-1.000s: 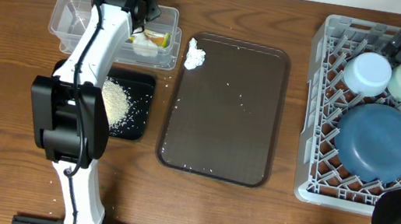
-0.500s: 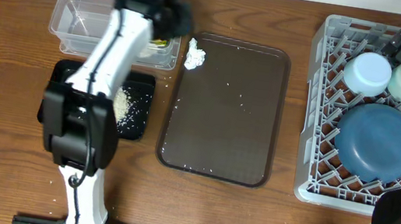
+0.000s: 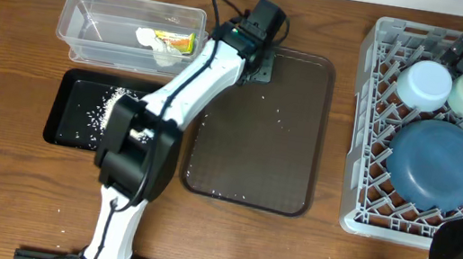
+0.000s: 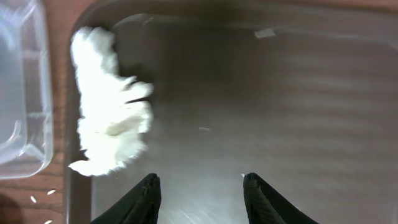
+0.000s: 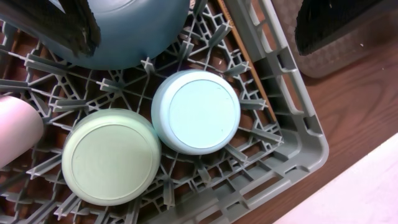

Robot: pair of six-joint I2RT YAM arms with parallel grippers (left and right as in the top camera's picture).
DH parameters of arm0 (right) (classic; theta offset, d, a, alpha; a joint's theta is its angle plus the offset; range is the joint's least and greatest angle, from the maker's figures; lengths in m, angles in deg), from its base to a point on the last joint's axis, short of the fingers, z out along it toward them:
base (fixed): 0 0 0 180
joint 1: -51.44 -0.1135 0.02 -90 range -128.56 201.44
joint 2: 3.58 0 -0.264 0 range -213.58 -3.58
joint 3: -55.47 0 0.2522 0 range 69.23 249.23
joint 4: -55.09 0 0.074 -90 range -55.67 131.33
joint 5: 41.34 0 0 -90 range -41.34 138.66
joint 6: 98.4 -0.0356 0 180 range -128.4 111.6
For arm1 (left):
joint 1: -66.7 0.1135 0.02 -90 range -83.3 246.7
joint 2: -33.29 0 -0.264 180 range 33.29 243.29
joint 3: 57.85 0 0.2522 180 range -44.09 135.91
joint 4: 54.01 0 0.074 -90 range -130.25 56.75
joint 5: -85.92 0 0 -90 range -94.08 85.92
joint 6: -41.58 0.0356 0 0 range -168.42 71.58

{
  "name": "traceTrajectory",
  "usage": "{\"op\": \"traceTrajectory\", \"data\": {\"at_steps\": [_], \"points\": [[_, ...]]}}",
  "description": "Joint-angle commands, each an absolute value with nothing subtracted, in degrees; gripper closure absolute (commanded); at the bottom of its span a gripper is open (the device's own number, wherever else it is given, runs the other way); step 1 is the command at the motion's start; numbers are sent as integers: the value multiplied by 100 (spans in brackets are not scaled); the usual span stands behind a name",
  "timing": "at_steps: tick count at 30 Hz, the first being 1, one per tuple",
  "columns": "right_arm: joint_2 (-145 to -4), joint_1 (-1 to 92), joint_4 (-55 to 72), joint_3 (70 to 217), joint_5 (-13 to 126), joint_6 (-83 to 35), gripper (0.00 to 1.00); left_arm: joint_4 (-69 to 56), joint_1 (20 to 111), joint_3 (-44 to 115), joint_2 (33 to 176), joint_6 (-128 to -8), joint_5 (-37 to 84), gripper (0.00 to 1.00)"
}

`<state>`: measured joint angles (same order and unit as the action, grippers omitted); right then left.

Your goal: Sort waste into correct bins and load items into the dishwasher rack

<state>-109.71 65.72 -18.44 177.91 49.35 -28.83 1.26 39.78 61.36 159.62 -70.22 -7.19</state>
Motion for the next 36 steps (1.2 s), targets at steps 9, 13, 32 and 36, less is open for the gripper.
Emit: {"op": "traceTrajectory", "data": {"at_steps": [9,13,32,36], "points": [[-10925,6563,-1849,17894,4954,-2957,1,-269,4063,6097,16449,-8155,-2135,53],[-10925,6563,-1849,17894,4954,-2957,1,-392,4063,6097,16510,-8159,-2135,53],[-10925,6568,-1849,17894,4954,-2957,1,-57,3936,6097,16222,-8539,-2485,59],[-10925,6568,-1849,17894,4954,-2957,1,19,3952,6090,16254,-8865,-2500,59]]}}
